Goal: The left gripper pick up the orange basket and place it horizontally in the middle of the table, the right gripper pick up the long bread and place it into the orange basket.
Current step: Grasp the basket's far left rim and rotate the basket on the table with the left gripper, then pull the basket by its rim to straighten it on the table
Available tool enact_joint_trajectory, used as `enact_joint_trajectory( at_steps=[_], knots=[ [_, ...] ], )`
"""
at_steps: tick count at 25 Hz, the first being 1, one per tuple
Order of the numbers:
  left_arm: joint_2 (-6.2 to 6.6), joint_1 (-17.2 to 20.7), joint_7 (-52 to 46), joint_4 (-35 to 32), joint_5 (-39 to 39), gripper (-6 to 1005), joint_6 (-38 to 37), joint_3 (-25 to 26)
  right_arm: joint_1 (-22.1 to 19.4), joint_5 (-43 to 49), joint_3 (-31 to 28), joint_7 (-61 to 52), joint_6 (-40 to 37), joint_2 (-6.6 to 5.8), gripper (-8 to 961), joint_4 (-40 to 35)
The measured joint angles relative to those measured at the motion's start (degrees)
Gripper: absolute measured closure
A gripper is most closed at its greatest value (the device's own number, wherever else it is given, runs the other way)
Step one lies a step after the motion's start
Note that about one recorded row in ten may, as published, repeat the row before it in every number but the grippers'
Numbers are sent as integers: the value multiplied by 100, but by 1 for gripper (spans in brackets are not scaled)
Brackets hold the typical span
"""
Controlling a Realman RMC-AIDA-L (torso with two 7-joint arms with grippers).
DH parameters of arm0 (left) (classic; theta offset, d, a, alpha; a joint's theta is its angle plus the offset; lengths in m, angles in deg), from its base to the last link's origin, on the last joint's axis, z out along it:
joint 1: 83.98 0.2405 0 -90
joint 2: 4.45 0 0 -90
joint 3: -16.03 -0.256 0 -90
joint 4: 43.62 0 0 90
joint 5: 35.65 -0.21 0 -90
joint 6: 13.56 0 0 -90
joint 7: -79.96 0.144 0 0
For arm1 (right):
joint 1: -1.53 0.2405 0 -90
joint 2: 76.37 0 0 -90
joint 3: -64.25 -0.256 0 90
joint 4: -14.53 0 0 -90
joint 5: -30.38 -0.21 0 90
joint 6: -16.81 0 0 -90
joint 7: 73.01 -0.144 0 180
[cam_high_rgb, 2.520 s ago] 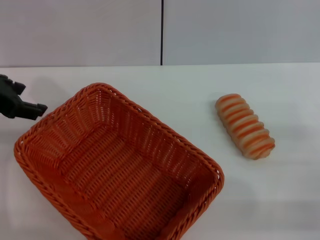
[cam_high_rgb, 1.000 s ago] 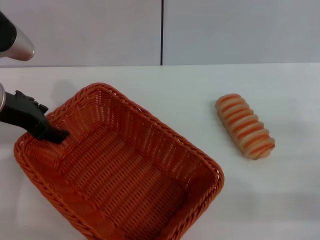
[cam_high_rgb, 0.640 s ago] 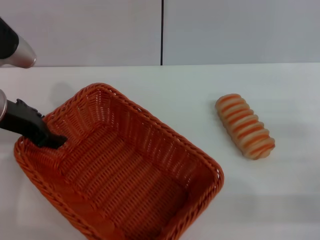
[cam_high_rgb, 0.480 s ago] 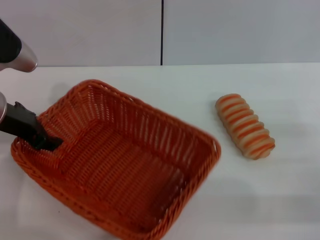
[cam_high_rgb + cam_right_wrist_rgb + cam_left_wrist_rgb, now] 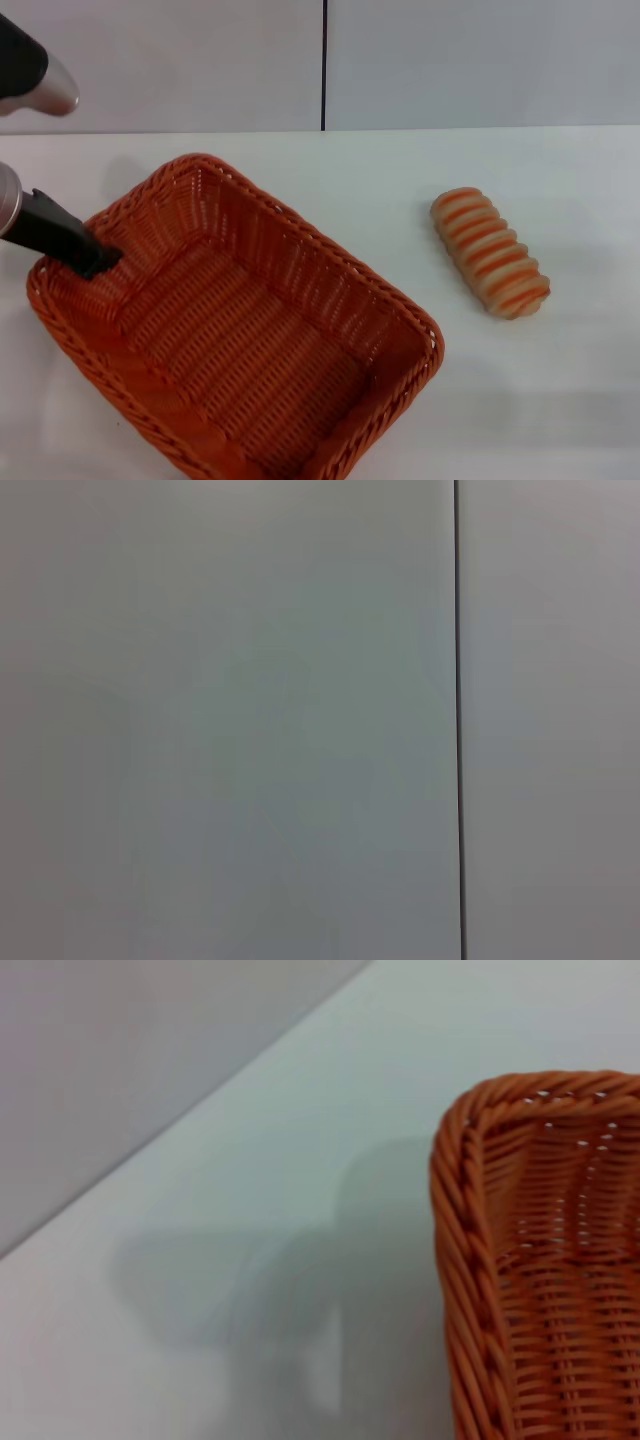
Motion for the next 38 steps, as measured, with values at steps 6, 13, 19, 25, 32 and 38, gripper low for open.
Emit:
enact_joint_trajectory(
  at_steps=[6,13,19,25,32,38],
  knots=[
    [1,38,-538,-271,-1,830,-1,-56,37,0,-2,-8,-62,-6,394,-21],
    [9,99,-1780,-504,24,837,-45,-5,62,0,-57,-661,-299,-34,394,-278],
    [5,248,-2624,-589,302,842,117,390,83,-32,-66,-1065,-344,-37,393,-610],
    [-9,354,-2657,-597,847,846,93,821,267,-12,-54,-1103,-285,-102,394,-594],
    [-25,847,-2670,-690,1364,846,8,763,367,-4,-70,-1184,-276,-173,395,-545],
    [-19,1319,-2669,-907,1642,845,38,664,367,-1,-45,-1186,-267,-175,394,-545]
  ],
)
